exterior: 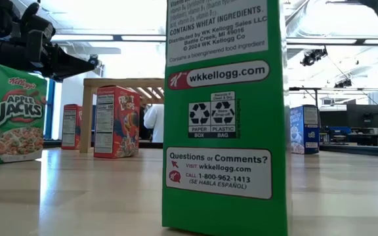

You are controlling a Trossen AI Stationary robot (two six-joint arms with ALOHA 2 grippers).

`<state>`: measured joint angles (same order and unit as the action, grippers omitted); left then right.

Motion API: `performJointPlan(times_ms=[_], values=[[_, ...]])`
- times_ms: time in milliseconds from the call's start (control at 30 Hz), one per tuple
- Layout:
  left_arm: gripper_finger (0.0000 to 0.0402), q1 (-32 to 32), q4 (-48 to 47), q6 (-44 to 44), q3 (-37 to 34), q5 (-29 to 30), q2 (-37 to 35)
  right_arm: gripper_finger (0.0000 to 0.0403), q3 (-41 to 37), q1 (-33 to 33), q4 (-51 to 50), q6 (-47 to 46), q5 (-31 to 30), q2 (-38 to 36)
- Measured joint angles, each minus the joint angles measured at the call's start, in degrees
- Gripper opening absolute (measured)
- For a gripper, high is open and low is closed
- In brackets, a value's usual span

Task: Stack cereal on shelf
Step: Put the top right green cereal box on the shelf

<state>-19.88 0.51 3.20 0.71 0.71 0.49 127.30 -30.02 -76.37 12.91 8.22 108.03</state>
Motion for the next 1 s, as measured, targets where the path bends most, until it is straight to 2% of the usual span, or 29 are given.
performJointPlan(times_ms=[167, 667, 800, 1000], values=[[0.0, 0.0, 0.0, 0.0, 0.0, 0.0, 0.0, 0.0139, -3.3, -2.9, -3.6, 1.6, -3.4, 1.0], [0.0, 0.0, 0.0, 0.0, 0.0, 0.0, 0.0, 0.0142, -3.3, -0.7, -3.9, 2.5, -9.3, 0.8], [0.0, 0.0, 0.0, 0.0, 0.0, 0.0, 0.0, 0.0161, -3.3, -0.3, -2.9, 2.4, -9.2, 0.8], [0.0, 0.0, 0.0, 0.0, 0.0, 0.0, 0.0, 0.0216, -3.3, -0.3, -0.1, 2.2, -9.2, 0.8]])
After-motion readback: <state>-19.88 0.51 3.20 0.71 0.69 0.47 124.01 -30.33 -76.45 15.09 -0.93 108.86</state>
